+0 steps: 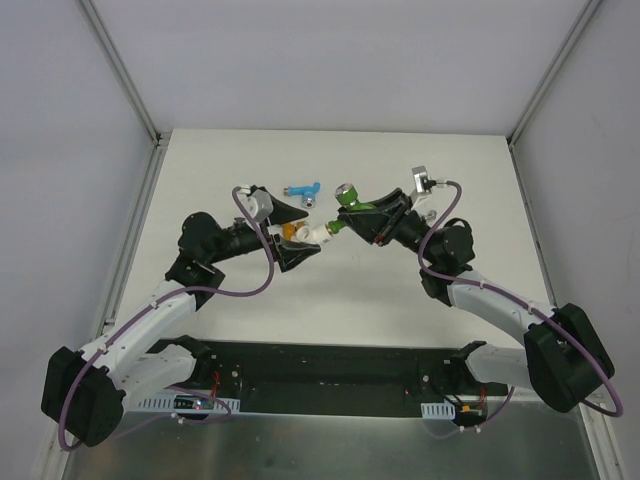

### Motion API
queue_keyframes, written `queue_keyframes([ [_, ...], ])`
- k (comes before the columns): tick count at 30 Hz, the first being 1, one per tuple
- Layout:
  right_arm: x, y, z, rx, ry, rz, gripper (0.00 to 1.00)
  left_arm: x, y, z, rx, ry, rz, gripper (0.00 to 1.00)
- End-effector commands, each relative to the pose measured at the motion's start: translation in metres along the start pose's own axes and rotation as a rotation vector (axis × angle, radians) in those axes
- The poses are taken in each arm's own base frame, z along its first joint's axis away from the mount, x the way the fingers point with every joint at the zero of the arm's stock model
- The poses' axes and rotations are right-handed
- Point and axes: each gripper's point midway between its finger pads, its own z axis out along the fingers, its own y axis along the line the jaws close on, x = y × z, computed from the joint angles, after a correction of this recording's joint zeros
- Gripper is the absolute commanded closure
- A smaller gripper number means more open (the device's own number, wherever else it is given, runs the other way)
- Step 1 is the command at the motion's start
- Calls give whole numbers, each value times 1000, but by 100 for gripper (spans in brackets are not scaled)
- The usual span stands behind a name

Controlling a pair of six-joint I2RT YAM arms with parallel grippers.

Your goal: Install the water faucets

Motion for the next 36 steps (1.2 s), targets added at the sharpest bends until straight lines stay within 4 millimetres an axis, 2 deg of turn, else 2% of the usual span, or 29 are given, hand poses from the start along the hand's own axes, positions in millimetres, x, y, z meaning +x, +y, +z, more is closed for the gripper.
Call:
queue_keyframes([
  [1,-23,39,4,-137,-62,-104,100,-36,-19,1,69,-124,79,10],
  [12,-20,30,5,-106,-53,-128,100,-23,-34,6,125,-99,22,9],
  [19,-20,30,5,-98,-55,-127,100,-13,-22,12,67,-75,14,16],
  [21,-20,28,5,-88,-56,-125,100,-11,-19,13,49,-65,18,25],
  [23,-21,25,6,-71,-62,-114,100,-10,-18,14,38,-62,26,40],
  [25,-21,20,7,-34,-69,-93,100,-10,-19,15,32,-54,44,64],
  [27,-20,12,7,35,-80,-58,100,-6,-17,16,9,-25,67,91],
  [28,-17,3,6,94,-80,-37,100,-4,-13,16,-25,-8,85,100],
  [33,8,-42,-10,418,-53,53,100,15,5,13,-205,69,251,100],
  [36,20,-59,-20,517,-73,148,100,27,16,11,-304,121,364,100],
])
